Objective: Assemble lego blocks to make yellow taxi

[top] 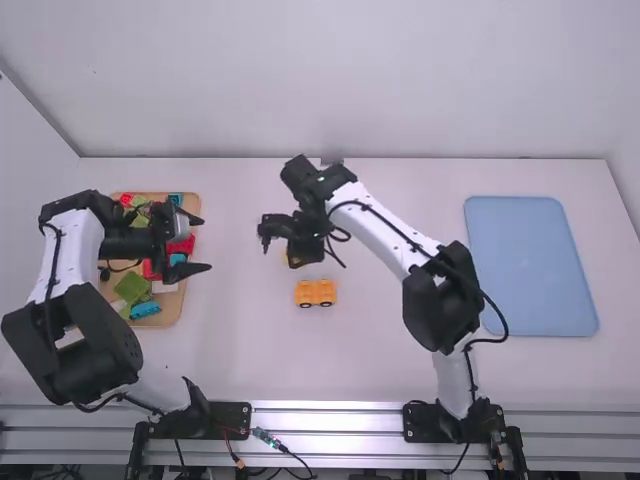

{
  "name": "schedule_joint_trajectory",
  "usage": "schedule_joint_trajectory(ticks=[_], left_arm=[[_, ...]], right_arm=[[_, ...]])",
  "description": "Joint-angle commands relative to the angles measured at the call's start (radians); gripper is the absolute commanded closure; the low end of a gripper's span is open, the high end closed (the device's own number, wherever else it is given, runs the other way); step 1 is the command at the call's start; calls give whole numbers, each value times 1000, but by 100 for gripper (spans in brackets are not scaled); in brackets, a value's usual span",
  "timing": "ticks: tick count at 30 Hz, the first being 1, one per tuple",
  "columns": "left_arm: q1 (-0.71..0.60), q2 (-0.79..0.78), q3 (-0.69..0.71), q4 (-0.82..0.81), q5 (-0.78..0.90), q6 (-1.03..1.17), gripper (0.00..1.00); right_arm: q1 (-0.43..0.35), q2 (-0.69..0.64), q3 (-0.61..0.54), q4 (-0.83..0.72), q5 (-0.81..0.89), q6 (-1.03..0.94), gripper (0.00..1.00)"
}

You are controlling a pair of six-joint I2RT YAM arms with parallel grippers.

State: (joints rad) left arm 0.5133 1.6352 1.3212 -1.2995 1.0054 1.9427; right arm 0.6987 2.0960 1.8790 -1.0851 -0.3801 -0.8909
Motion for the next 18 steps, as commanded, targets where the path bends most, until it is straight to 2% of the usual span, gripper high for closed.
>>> schedule_joint_trajectory(ticks=[1, 9, 12, 18], left_arm=[[-10, -16, -27, 8, 56, 86, 1], [-2, -16, -66, 52, 61, 85, 1], [-4, -16, -66, 59, 61, 85, 1], [-2, -16, -66, 79, 53, 84, 1]], right_arm=[[56, 60, 66, -14, 71, 19, 93], [128, 211, 193, -81, 94, 45, 92], [148, 285, 266, -93, 155, 141, 92], [172, 313, 270, -80, 164, 162, 92]])
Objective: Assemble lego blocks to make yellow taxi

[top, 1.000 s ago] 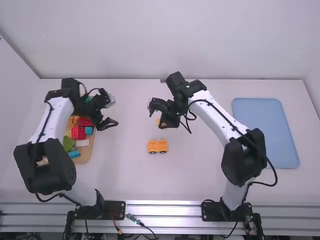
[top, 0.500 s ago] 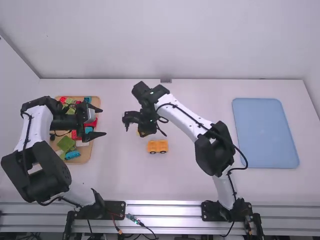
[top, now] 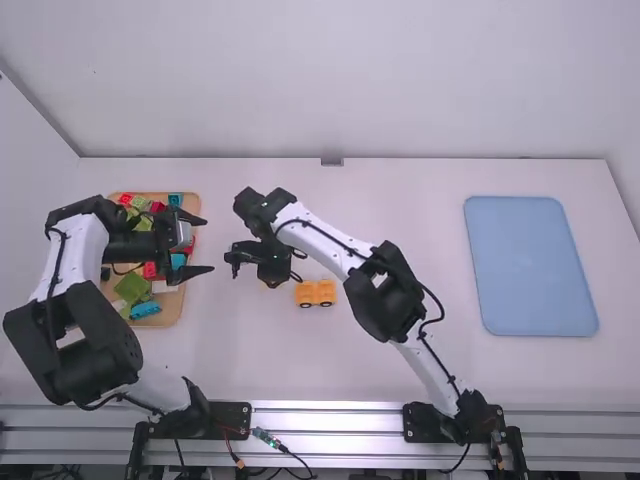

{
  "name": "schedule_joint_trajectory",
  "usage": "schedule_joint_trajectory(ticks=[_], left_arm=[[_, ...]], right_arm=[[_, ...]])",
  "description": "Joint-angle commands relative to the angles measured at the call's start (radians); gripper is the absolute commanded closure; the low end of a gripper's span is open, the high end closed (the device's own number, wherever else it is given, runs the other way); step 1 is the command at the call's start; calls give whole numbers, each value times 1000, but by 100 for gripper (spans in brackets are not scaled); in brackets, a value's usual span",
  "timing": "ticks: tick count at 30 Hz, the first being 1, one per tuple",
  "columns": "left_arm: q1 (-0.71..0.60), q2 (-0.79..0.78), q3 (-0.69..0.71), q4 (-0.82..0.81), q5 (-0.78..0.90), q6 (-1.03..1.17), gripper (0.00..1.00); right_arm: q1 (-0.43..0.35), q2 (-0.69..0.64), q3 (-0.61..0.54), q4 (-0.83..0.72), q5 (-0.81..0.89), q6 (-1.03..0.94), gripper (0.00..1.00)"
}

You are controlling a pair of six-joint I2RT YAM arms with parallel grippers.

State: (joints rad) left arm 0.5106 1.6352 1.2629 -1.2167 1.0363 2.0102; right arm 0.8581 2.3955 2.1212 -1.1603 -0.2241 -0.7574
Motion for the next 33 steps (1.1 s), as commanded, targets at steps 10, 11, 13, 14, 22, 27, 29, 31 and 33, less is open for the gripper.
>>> schedule_joint_trajectory(ticks=[10, 11, 13, 14, 22, 27, 29, 31, 33], left_arm=[[88, -16, -8, 20, 72, -11, 1], [110, -16, -8, 15, 80, -10, 1], [140, -16, -8, -3, 80, 22, 1], [146, -16, -9, -9, 75, 41, 1], [200, -16, -45, -32, 132, 122, 1], [202, -16, -69, -15, 145, 122, 1], [203, -16, -74, -8, 146, 122, 1], [204, -16, -74, -9, 151, 121, 1], [202, -16, -74, -9, 153, 121, 1]], right_arm=[[60, 70, 26, 13, 12, 28, 93], [61, 73, 26, 10, 13, 28, 94], [55, 80, 26, 13, 12, 38, 94], [53, 82, 26, 15, 12, 43, 94], [39, 90, 25, 23, -14, 66, 93], [51, 91, -16, 48, 6, 66, 93], [60, 91, -37, 80, 58, 92, 93], [68, 91, -42, 90, 81, 108, 94], [74, 91, -42, 79, 82, 82, 95]])
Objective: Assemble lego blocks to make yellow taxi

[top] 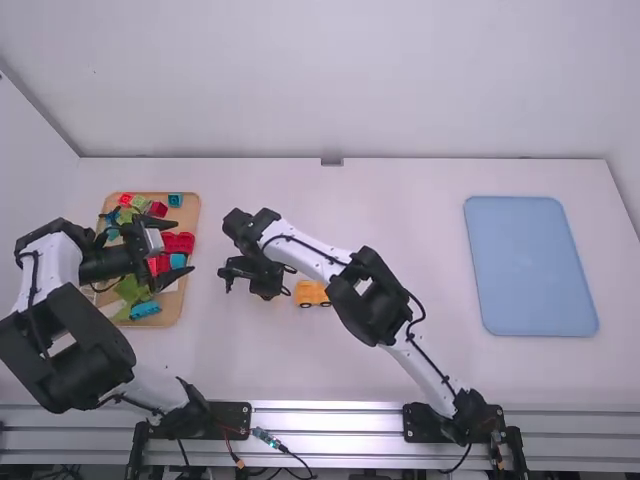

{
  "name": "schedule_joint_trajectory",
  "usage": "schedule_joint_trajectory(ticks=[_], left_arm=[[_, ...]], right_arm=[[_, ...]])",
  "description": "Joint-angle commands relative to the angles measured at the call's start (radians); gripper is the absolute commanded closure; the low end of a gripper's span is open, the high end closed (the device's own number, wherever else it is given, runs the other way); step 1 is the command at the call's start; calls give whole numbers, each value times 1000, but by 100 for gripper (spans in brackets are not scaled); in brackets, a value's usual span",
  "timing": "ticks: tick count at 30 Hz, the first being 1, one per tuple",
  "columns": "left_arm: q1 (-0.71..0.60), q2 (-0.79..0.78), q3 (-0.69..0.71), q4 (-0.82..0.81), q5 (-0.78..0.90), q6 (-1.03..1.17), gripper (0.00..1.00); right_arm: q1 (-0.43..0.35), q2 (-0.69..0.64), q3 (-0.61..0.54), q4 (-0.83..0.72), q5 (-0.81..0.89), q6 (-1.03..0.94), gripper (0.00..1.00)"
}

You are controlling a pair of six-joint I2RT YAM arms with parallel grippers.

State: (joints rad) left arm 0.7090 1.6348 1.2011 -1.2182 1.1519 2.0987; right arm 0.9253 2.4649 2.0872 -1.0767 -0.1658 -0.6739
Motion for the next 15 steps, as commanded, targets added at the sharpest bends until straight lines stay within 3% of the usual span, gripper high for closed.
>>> schedule_joint_trajectory(ticks=[1, 15], left_arm=[[6, -16, -12, -8, 38, 33, 1], [2, -16, -12, -13, 38, 33, 1]], right_arm=[[7, 21, -8, -3, 13, -7, 95], [-7, 22, -58, 49, 35, 23, 91]])
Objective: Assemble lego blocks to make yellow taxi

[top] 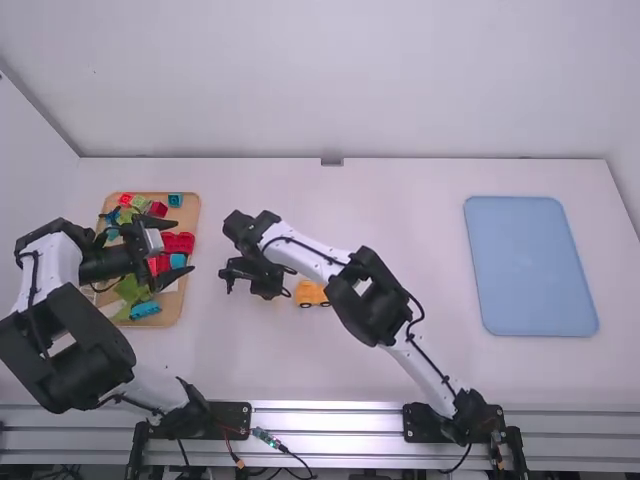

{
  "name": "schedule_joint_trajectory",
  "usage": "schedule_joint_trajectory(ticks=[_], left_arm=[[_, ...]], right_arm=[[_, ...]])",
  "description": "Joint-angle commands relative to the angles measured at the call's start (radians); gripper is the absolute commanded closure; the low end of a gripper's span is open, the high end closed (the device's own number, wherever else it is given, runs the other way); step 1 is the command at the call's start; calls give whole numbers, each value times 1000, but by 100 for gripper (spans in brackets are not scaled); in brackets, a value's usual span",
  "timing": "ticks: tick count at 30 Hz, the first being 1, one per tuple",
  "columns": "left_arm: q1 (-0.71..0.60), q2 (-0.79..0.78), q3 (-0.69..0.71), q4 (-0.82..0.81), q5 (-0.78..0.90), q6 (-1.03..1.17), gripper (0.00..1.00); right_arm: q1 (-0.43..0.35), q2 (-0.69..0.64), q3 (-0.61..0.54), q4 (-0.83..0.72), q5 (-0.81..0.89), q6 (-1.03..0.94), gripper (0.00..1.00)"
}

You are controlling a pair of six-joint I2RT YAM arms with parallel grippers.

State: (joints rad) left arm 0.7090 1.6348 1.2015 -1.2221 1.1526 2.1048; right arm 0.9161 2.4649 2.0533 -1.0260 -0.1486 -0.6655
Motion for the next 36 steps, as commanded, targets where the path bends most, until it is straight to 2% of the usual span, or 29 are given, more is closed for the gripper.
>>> schedule_joint_trajectory(ticks=[1, 7, 9, 13, 18, 20, 22, 23, 26, 28, 29, 31, 36], left_arm=[[2, -16, -12, -11, 37, 27, 1], [3, -16, -12, -16, 41, 27, 1], [6, -16, -13, -16, 41, 27, 1], [6, -16, -13, -15, 40, 27, 1], [2, -16, -12, -16, 40, 27, 1], [5, -16, -12, -19, 42, 27, 1], [2, -16, -13, -22, 40, 27, 1], [2, -16, -12, -23, 41, 27, 1], [-2, -16, -12, -26, 40, 27, 1], [-2, -16, -12, -22, 42, 27, 1], [-2, -16, -12, -20, 47, 27, 1], [-2, -16, -12, -19, 57, 27, 1], [-3, -16, -13, -31, 59, 27, 1]], right_arm=[[1, 22, -28, -3, 19, 12, 91], [-1, 22, -36, -2, 19, 11, 89], [-1, 22, -36, -3, 19, 6, 81], [-1, 22, -36, 1, 32, 4, 54], [0, 21, -36, 1, 80, 3, 46], [7, 21, -25, -9, 99, -19, 38], [6, 21, -6, -24, 98, -23, 35], [6, 20, 12, -38, 97, -22, 33], [-9, 17, 101, -106, 98, -23, 7], [-20, 8, 144, -130, 95, -30, 6], [-29, 2, 166, -146, 91, -42, 1], [-45, -10, 201, -179, 75, -59, 1], [-119, -32, 373, -347, -94, -213, 1]])
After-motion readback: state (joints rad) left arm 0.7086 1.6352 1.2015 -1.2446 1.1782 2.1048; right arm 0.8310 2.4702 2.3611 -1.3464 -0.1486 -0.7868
